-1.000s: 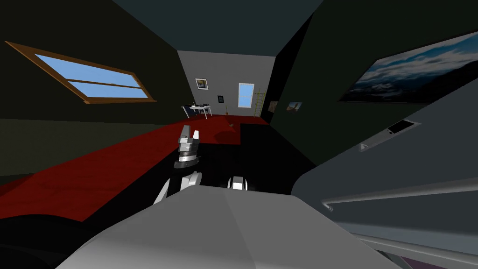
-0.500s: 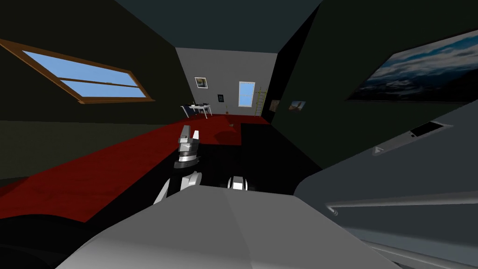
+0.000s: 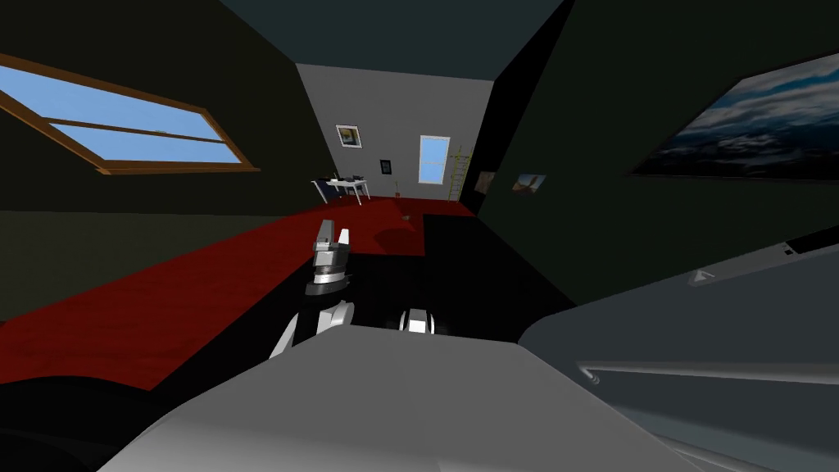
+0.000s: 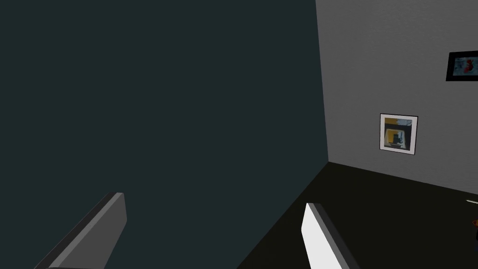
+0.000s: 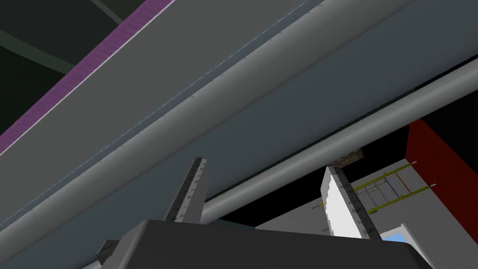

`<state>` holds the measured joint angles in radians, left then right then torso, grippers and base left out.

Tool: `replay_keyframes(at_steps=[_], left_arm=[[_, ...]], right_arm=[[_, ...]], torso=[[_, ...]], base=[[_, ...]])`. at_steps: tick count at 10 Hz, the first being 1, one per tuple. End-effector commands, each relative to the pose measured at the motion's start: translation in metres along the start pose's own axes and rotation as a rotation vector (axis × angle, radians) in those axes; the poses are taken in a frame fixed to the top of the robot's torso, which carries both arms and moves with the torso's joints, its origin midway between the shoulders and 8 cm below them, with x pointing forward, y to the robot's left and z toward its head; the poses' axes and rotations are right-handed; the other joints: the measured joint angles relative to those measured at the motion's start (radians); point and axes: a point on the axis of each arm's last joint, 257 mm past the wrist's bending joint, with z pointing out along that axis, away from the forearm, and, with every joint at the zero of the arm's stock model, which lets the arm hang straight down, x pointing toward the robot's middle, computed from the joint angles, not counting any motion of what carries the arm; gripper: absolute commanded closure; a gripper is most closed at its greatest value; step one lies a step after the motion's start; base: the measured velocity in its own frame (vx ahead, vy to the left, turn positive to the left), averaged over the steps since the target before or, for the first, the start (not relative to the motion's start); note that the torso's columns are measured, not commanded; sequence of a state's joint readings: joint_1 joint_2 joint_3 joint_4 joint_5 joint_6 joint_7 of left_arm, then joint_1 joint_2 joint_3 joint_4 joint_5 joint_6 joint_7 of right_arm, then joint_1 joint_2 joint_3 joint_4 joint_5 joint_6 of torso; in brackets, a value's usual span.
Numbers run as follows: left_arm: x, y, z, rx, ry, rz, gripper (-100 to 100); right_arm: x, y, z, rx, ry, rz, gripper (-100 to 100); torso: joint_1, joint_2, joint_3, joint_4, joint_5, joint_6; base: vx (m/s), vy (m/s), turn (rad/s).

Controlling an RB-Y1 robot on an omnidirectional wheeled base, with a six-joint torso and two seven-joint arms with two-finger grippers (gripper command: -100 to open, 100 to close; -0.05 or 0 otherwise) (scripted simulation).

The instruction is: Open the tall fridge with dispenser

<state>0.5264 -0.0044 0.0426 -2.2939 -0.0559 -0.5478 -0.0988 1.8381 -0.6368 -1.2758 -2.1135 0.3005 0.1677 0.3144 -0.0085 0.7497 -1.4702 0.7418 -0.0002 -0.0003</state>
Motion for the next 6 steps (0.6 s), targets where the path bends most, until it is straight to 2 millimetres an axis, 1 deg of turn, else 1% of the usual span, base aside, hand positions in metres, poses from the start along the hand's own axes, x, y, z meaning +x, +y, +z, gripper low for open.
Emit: replay_keyframes(at_steps=[1,3,6], left_arm=[[0.000,0.000,0.000,0.000,0.000,0.000,0],[0.000,0.000,0.000,0.000,0.000,0.000,0],[0.000,0.000,0.000,0.000,0.000,0.000,0]], right_arm=[[-0.018,-0.011,-0.003,0.003,-0.009,-0.001,-100],[-0.031,-0.015,-0.005,-0.002,-0.015,-0.002,-100],[-0.050,-0.019,-0.007,-0.013,-0.025,-0.004,-100]], torso=[[0.001,-0.002,-0.001,0.000,0.000,0.000],[0.007,-0.013,-0.007,-0.004,0.000,0.000],[0.010,-0.015,-0.009,-0.005,0.001,-0.001]], base=[[-0.047,-0.046,-0.027],[-0.010,-0.039,-0.035],[0.003,-0.021,-0.044]])
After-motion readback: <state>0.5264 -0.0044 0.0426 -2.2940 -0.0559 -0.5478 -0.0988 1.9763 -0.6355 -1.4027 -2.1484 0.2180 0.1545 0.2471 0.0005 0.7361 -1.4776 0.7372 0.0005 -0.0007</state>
